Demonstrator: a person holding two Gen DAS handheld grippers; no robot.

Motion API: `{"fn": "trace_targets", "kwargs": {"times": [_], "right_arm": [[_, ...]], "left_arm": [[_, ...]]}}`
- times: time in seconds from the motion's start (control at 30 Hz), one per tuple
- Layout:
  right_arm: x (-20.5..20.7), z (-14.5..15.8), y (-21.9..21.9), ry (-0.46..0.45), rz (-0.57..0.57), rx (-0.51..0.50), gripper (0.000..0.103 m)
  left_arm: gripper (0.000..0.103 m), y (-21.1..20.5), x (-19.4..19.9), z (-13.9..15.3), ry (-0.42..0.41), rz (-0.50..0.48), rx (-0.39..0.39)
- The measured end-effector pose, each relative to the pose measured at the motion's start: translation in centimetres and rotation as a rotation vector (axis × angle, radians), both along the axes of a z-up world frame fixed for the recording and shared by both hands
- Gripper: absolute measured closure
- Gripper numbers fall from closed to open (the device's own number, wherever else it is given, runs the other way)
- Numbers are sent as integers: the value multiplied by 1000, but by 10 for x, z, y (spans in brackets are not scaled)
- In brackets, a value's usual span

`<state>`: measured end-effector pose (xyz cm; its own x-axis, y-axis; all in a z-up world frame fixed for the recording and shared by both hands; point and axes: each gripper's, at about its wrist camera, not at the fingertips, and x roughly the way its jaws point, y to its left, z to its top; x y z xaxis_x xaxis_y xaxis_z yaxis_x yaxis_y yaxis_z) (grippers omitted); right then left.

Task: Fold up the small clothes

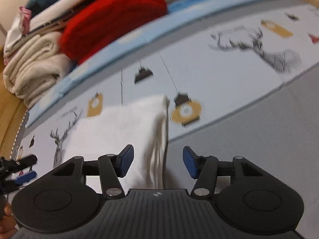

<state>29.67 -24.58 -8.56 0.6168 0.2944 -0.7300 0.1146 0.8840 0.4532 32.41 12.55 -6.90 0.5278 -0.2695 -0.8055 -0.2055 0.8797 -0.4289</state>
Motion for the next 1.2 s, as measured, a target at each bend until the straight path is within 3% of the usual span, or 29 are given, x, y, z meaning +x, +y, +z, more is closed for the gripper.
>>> {"fn": "trace_targets", "kwargs": {"times": [0.1, 0.17, 0.2, 0.23, 0.27, 0.3, 0.4, 0.47, 0.5, 0.57, 0.63, 0.7, 0.8, 0.9, 0.97, 1.03, 1.07, 1.1, 1.17, 1.2], "right_arm": [[-1, -8, 8, 50, 60, 57, 46], [-3, -17, 19, 128, 129, 40, 48], [-5, -22, 25, 166, 156, 14, 50], [-7, -26, 29, 192, 180, -5, 55], [-10, -26, 31, 195, 191, 1, 76], [-12, -23, 30, 177, 190, 14, 89], [-18, -3, 18, 63, 134, 39, 90], [-18, 0, 8, 51, 97, 57, 90], [-16, -4, 6, 73, 88, 53, 90], [-13, -15, 6, 153, 95, 34, 90], [-14, -21, 5, 192, 122, 13, 91], [-16, -21, 8, 206, 154, -26, 94], [-17, -21, 3, 233, 122, -34, 93], [-26, -8, 0, 166, 111, -33, 92], [-28, -3, 4, 122, 155, -37, 91], [-29, -16, 11, 188, 201, -139, 91], [-28, -25, 11, 250, 200, -197, 91], [-28, -32, 10, 297, 188, -225, 92], [-32, -26, -1, 297, 141, -195, 91], [-35, -17, -6, 262, 123, -191, 91]], "left_arm": [[26, 9, 1, -22, 112, -1, -36], [37, 8, -3, -38, 181, -25, -58], [49, 7, -4, -46, 207, -31, -84], [59, 6, -4, -52, 221, -32, -123], [61, 5, -5, -54, 216, -29, -149], [64, 4, -6, -53, 201, -29, -169], [69, 2, -8, -51, 177, -60, -227], [68, -3, -10, -50, 183, -96, -183], [68, -4, -12, -51, 195, -105, -137], [67, 0, -15, -52, 217, -91, -127], [75, 2, -18, -51, 221, -110, -119], [78, 0, -21, -48, 214, -149, -62], [78, -6, -28, -31, 123, -190, 0], [78, -17, -40, -12, 6, -273, 37], [78, -23, -42, -25, 68, -317, 66], [72, -31, -48, -44, 175, -355, 202], [71, -35, -52, -45, 165, -373, 247], [72, -41, -57, -38, 131, -397, 287], [71, -54, -70, -18, 28, -445, 384], [60, -56, -79, -9, -21, -459, 422]]}}
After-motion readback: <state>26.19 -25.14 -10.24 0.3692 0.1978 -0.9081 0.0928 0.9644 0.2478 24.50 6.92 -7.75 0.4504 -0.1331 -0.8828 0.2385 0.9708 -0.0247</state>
